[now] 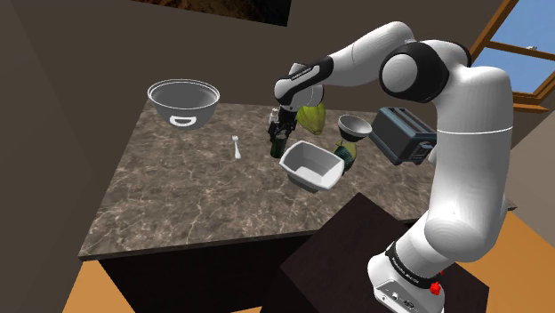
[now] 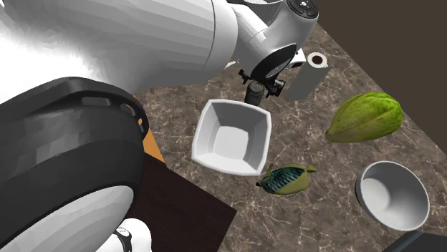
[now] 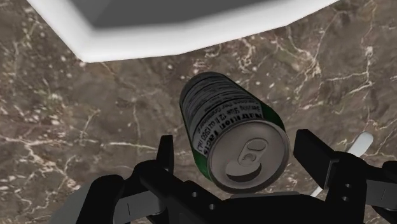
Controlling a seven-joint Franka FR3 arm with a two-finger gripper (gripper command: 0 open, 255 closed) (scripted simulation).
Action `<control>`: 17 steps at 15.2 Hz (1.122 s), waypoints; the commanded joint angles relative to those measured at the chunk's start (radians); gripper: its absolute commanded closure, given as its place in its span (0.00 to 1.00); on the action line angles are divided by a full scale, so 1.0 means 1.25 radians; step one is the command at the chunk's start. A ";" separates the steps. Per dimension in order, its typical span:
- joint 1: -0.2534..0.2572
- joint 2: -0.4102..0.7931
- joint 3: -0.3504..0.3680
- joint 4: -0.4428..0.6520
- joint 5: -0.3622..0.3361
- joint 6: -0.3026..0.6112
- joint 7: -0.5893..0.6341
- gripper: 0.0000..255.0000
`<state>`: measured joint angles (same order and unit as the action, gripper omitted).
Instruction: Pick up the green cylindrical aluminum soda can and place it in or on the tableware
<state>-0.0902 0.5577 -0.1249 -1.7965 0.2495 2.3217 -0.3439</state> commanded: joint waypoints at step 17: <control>0.005 -0.048 -0.008 0.007 -0.013 -0.053 0.013 1.00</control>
<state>-0.0862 0.5083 -0.1335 -1.7893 0.2357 2.2660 -0.3310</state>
